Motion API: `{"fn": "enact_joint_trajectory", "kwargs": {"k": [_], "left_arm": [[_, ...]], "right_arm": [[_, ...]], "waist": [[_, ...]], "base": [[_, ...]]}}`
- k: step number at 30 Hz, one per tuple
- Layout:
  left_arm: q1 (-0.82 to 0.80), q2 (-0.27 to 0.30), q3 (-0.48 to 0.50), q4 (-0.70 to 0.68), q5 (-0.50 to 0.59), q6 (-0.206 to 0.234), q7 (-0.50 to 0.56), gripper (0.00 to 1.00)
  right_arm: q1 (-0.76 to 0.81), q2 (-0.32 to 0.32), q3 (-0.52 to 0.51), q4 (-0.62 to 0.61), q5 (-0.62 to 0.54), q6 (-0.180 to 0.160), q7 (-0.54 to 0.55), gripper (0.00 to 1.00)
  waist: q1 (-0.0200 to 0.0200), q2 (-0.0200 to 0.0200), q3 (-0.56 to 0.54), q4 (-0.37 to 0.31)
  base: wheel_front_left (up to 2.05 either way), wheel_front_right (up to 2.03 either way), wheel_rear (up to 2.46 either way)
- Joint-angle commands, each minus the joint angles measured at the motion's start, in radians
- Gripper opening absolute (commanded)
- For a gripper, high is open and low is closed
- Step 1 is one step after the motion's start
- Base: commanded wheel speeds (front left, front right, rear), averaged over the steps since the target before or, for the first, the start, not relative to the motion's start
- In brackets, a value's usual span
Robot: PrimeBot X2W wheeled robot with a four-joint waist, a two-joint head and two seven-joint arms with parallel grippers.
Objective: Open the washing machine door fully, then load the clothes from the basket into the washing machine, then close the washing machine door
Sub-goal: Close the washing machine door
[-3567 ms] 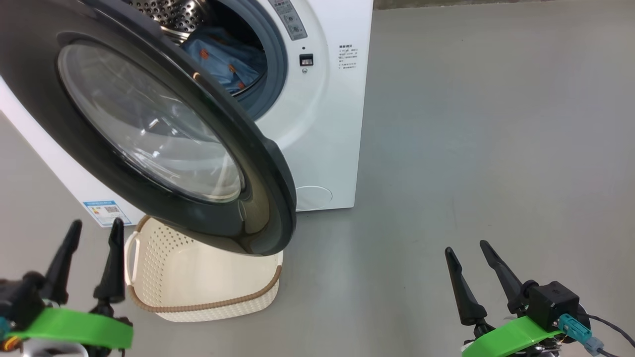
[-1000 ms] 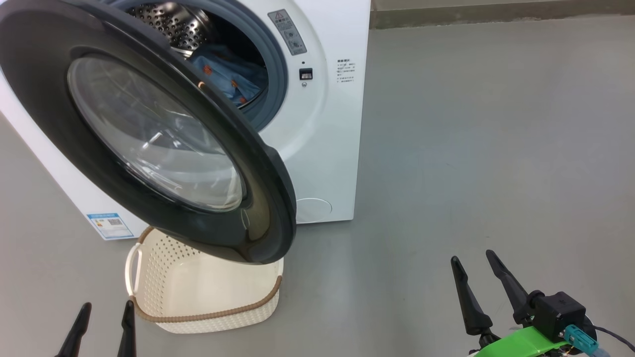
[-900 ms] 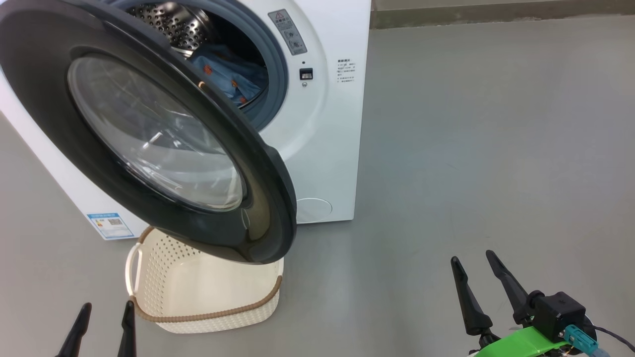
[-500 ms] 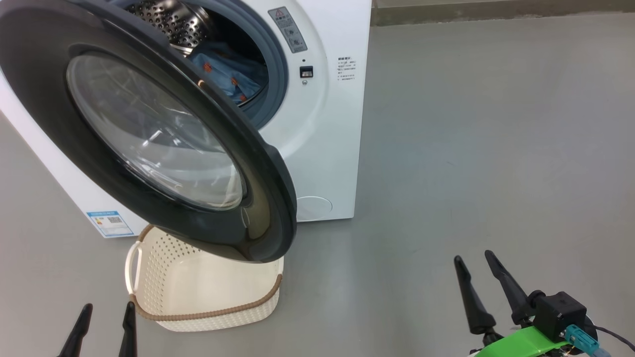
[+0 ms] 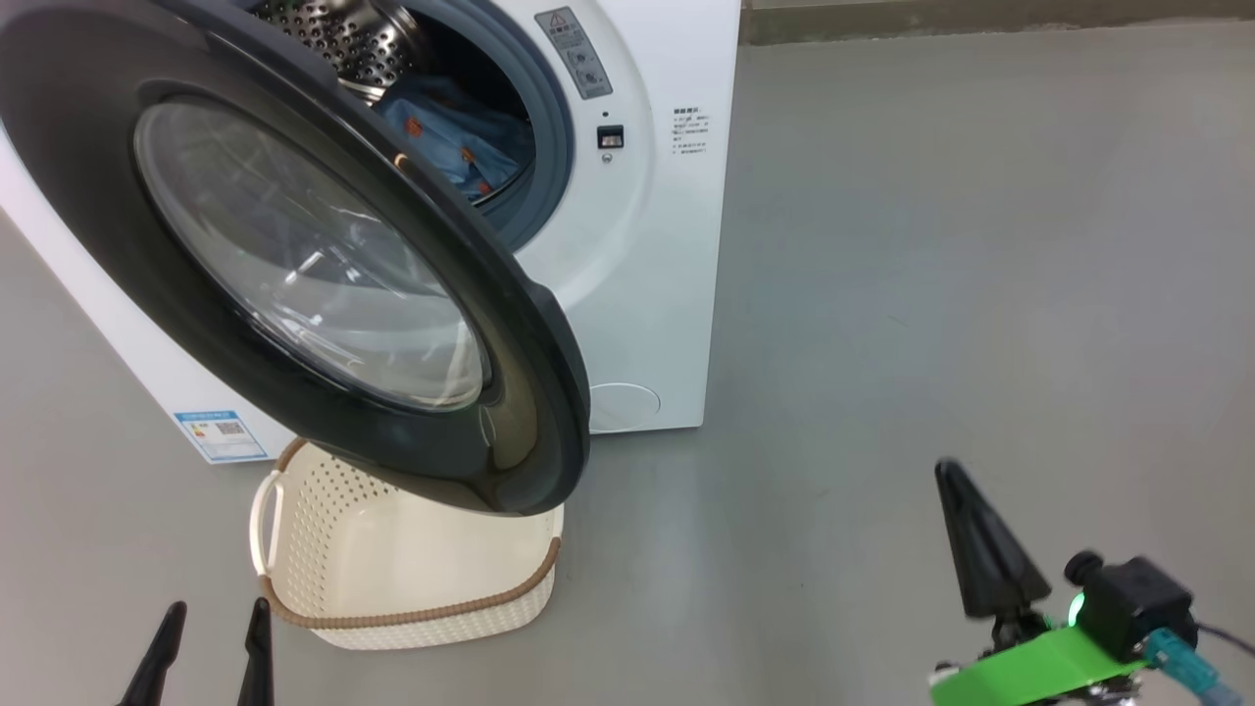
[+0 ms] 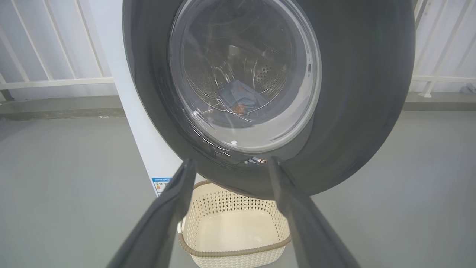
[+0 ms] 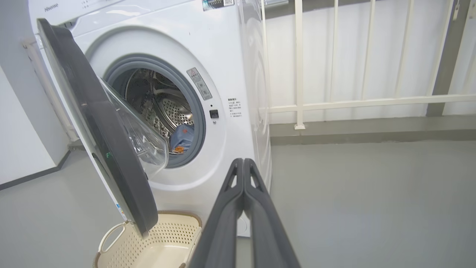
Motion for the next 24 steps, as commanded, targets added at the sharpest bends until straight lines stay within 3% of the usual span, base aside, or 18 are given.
{"fn": "enact_joint_trajectory", "kwargs": {"k": [1,13,24], "left_arm": [[-0.038,0.011,0.034,-0.018,-0.002,-0.002,-0.006,1.0],[-0.057,0.009,0.013,-0.015,-0.007,-0.002,-0.006,1.0],[-0.093,-0.001,-0.027,-0.016,-0.013,-0.002,-0.006,1.0]], "right_arm": [[-0.055,0.0,0.031,-0.074,0.013,0.002,-0.012,0.0],[-0.282,-0.002,0.231,-0.399,0.045,0.002,-0.012,0.0],[-0.438,-0.006,0.518,-0.387,0.124,0.002,0.015,0.0]], "waist": [[0.0,0.0,0.001,0.0],[0.0,0.0,0.006,0.028],[0.0,0.0,0.024,0.119]], "base": [[0.0,0.0,0.0],[0.0,0.0,0.0],[0.0,0.0,0.0]]}}
